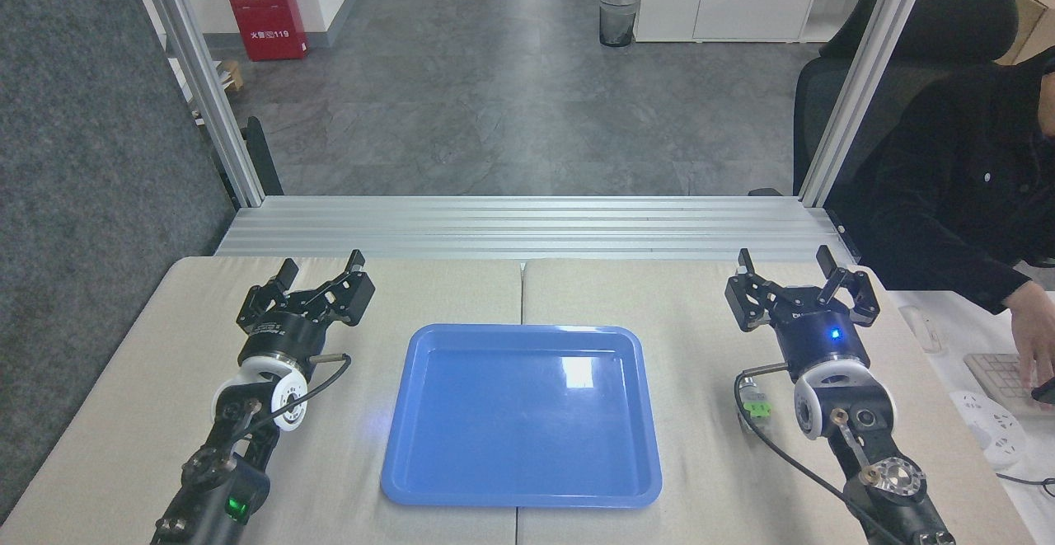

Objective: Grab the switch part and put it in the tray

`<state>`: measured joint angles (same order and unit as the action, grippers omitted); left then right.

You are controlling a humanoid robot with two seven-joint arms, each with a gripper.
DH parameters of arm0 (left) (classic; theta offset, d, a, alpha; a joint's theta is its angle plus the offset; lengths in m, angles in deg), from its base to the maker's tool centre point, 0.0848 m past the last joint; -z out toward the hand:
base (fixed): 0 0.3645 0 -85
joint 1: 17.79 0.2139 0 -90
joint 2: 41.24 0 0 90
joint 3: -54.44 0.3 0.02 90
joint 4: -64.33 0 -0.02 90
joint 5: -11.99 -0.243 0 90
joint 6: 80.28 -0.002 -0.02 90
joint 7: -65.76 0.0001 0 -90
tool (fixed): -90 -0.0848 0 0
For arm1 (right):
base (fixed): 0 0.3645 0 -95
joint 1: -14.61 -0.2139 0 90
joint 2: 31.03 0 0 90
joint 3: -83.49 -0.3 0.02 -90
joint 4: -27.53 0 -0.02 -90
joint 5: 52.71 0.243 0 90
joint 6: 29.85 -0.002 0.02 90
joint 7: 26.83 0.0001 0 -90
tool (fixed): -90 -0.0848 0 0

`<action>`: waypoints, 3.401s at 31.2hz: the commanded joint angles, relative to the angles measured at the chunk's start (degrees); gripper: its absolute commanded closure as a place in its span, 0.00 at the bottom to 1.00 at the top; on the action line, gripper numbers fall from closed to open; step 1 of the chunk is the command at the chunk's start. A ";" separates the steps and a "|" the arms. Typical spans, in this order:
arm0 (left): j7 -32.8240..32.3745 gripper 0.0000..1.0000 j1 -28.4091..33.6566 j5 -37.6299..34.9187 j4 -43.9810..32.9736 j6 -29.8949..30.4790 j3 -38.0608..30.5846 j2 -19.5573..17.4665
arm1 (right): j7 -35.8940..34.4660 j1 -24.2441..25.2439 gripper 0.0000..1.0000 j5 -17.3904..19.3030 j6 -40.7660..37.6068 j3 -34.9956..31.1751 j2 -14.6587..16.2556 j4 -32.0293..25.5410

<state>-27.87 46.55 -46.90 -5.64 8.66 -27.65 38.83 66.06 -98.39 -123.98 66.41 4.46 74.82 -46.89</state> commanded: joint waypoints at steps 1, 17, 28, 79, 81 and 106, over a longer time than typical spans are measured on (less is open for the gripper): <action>0.03 0.00 0.00 0.00 0.00 0.01 0.00 0.00 | 0.01 -0.12 0.03 -0.01 -0.02 0.02 0.15 -0.11; 0.03 0.00 0.00 0.00 0.00 0.01 0.00 0.00 | 1.15 -0.12 0.03 -0.10 -0.28 0.02 0.15 -0.11; 0.03 0.00 0.00 0.00 0.00 0.01 0.00 0.00 | 1.15 -0.04 0.03 -0.01 -0.28 0.02 0.15 -0.11; 0.03 0.00 0.00 0.00 0.00 0.01 0.00 0.00 | 8.98 9.63 0.03 0.78 -2.92 2.39 -0.99 -0.81; 0.03 0.00 0.00 0.00 0.00 0.01 0.00 0.00 | 8.98 10.33 0.03 0.87 -3.01 2.39 -1.17 -0.46; 0.03 0.00 0.00 0.00 0.00 0.01 0.00 0.00 | 8.98 8.75 0.06 10.36 -3.09 1.51 -0.91 12.20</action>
<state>-27.87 46.55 -46.90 -5.63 8.66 -27.65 38.83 75.06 -89.09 -116.06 63.55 5.93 74.02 -40.35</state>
